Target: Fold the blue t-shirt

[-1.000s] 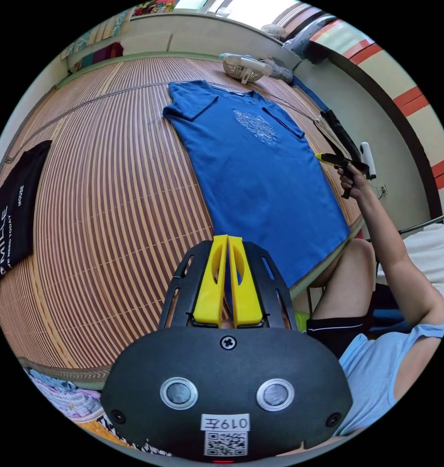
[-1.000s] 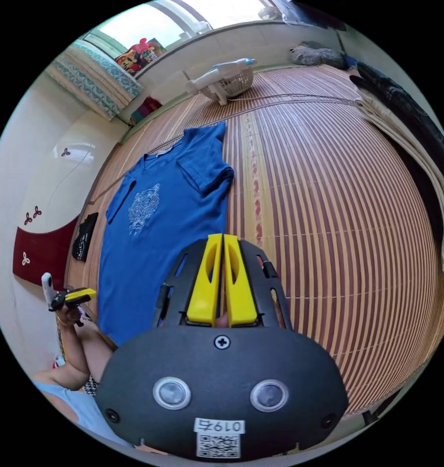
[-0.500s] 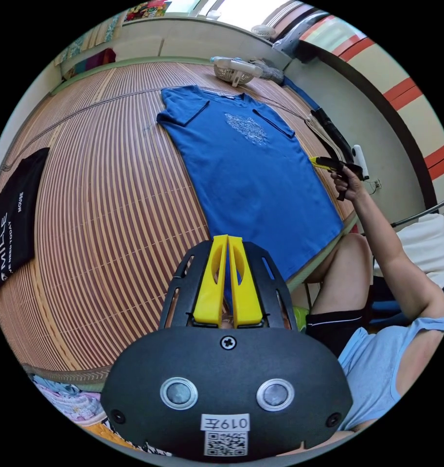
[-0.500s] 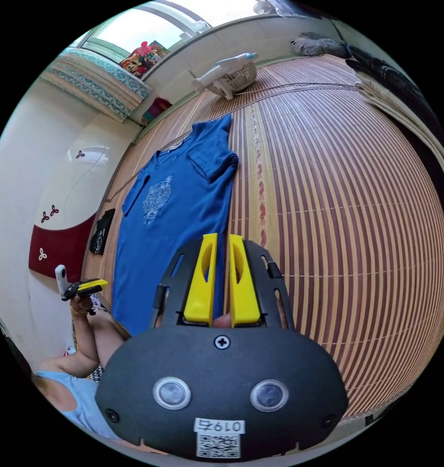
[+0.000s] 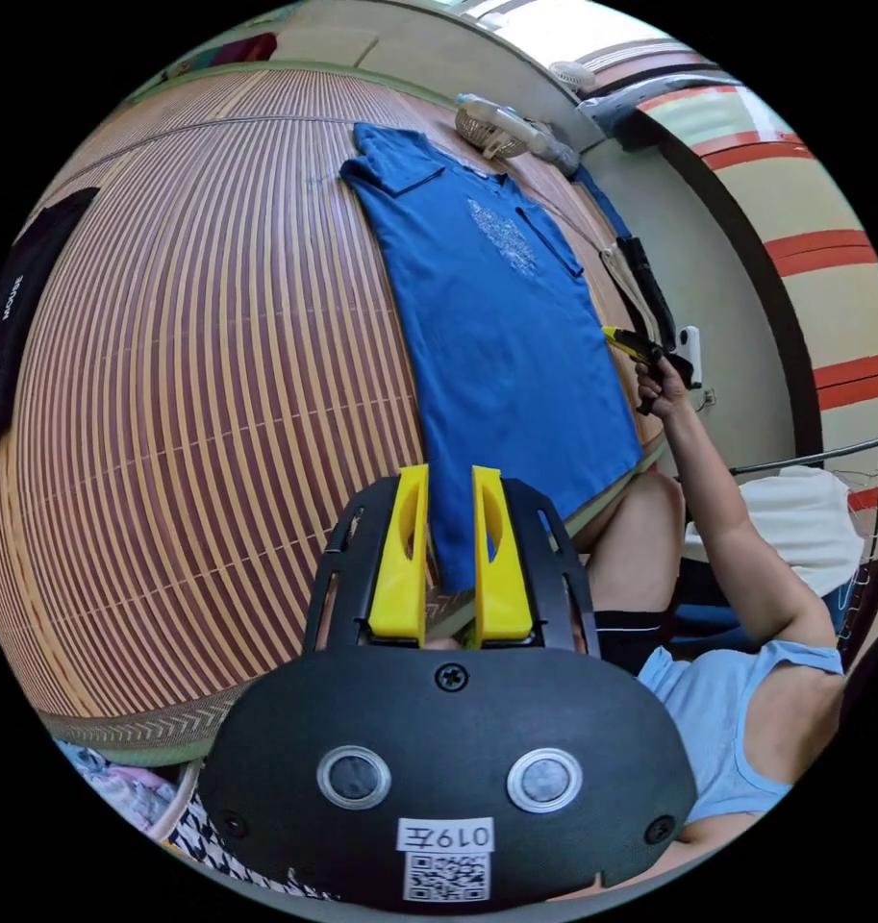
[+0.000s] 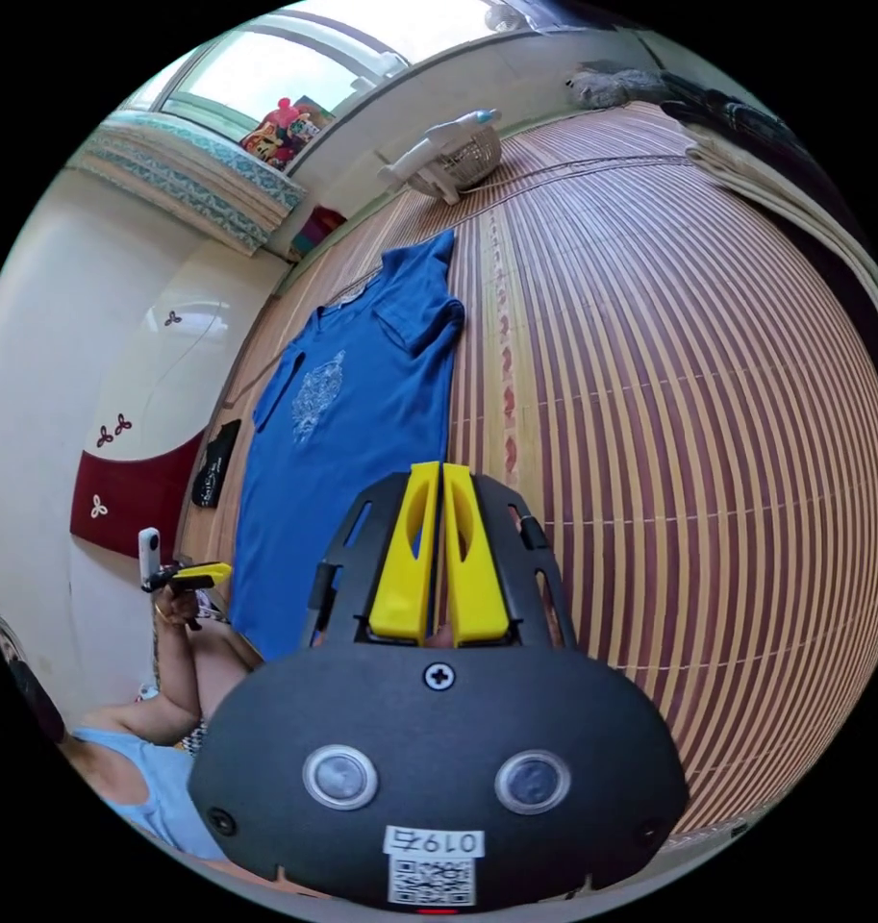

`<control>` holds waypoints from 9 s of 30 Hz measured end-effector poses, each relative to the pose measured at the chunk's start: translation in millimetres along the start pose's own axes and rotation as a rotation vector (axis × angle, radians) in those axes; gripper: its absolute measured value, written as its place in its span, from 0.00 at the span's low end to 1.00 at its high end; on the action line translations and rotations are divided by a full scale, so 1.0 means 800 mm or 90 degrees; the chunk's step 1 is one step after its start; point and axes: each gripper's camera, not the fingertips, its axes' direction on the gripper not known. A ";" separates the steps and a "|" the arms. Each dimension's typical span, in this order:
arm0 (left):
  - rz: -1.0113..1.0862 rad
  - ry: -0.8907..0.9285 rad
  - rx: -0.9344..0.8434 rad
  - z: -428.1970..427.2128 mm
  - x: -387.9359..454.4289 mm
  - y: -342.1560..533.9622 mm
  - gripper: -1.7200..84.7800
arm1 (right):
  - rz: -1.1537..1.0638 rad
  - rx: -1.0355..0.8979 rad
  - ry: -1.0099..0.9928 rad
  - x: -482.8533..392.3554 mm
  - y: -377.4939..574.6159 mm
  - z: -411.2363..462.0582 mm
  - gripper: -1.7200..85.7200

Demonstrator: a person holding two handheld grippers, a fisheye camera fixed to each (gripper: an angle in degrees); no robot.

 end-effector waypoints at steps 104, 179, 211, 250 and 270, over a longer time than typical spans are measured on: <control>0.006 0.028 0.017 0.000 -0.054 0.110 0.03 | -0.017 -0.022 0.000 0.025 0.399 -0.089 0.11; -0.061 -0.142 0.150 -0.005 -0.012 0.316 0.04 | -0.072 -0.032 0.052 0.128 0.521 -0.065 0.08; -0.036 -0.171 0.126 0.166 0.187 0.442 0.03 | -0.140 0.057 0.115 0.020 0.699 0.138 0.08; 0.475 -0.706 0.221 0.586 0.579 0.680 0.04 | -0.853 0.059 0.724 -0.301 1.075 0.722 0.10; 0.541 -0.806 0.138 0.694 0.629 0.664 0.04 | -0.849 0.068 0.743 -0.294 1.094 0.796 0.03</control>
